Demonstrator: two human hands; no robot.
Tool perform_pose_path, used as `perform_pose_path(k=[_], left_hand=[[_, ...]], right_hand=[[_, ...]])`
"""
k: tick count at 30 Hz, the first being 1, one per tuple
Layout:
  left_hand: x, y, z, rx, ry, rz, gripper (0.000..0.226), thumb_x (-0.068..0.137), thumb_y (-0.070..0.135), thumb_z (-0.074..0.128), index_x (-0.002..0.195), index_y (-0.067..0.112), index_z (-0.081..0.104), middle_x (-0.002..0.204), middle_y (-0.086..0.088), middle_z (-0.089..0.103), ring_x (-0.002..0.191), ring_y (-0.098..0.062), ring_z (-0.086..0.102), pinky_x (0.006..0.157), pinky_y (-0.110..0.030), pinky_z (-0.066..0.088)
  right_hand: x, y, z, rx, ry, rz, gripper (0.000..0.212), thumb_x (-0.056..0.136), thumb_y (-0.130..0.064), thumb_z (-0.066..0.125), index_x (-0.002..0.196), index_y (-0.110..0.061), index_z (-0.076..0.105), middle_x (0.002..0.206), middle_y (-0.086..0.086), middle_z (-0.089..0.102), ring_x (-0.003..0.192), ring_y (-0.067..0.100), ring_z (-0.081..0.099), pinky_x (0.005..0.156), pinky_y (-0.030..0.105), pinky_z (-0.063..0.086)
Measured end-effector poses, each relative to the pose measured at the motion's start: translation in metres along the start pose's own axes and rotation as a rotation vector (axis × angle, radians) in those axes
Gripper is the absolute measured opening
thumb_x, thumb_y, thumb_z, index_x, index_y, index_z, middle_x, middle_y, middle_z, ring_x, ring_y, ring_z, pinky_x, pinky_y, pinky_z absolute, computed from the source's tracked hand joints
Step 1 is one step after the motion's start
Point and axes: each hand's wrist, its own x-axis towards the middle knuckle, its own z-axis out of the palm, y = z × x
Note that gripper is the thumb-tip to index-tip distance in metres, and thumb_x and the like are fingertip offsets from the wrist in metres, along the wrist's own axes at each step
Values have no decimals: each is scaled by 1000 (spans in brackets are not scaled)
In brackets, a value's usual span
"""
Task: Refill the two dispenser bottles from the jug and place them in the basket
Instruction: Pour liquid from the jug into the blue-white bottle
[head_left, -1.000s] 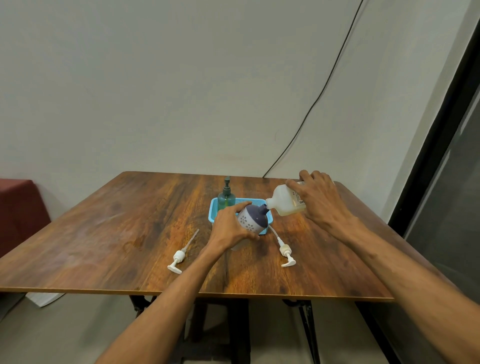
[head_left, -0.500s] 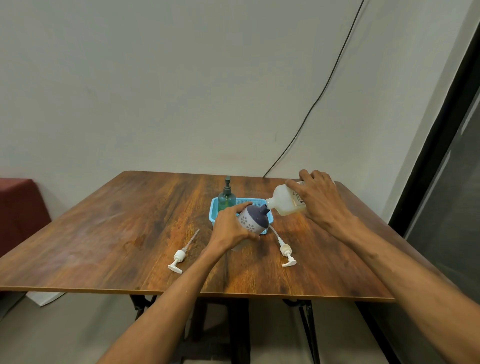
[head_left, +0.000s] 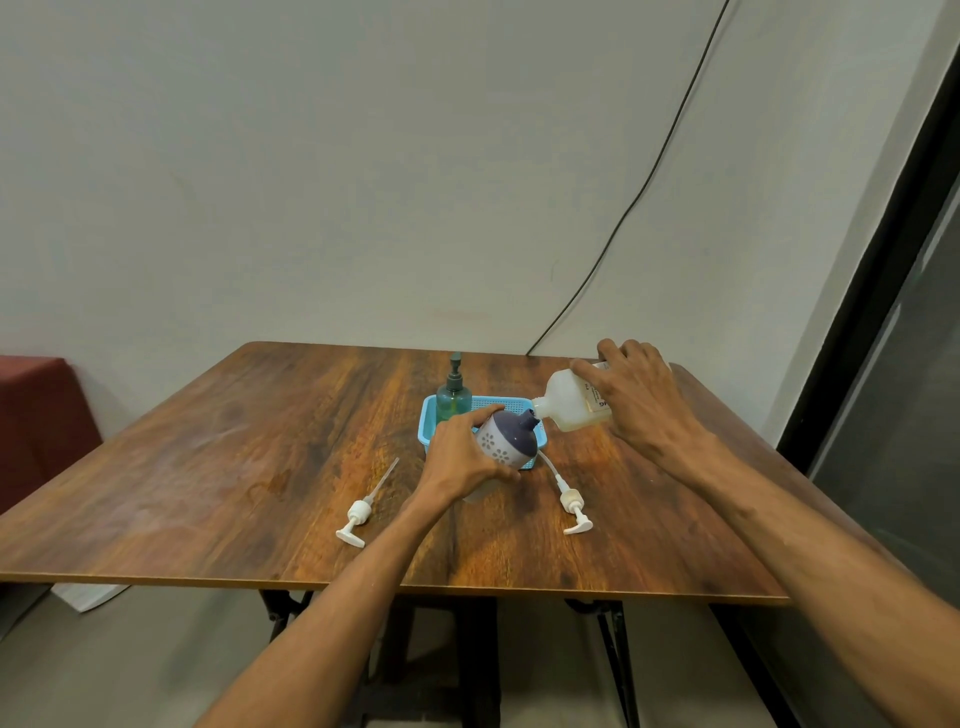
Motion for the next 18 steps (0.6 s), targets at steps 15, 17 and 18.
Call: perform_pose_path(k=[15, 17, 18], left_hand=[[-1, 2, 0, -2, 1, 11, 92, 56, 26, 94, 138, 18, 54, 129, -1, 62, 115, -14, 58, 94, -24, 43], [-1, 2, 0, -5, 0, 8, 91, 57, 25, 94, 138, 18, 54, 130, -1, 62, 116, -15, 58, 94, -23, 42], [-1, 2, 0, -5, -1, 8, 91, 57, 25, 94, 138, 18, 54, 130, -1, 62, 116, -15, 58, 94, -23, 42]], right_hand=[[0, 1, -2, -4, -8, -5, 75, 84, -25, 79, 149, -28, 40, 144, 10, 45, 125, 29, 48, 109, 43, 37], [0, 0, -3, -6, -7, -5, 75, 85, -26, 79, 149, -28, 39, 145, 10, 44, 126, 29, 48, 110, 42, 37], [0, 0, -3, -5, -5, -7, 75, 85, -26, 79, 149, -28, 39, 145, 10, 44, 126, 29, 48, 110, 42, 37]])
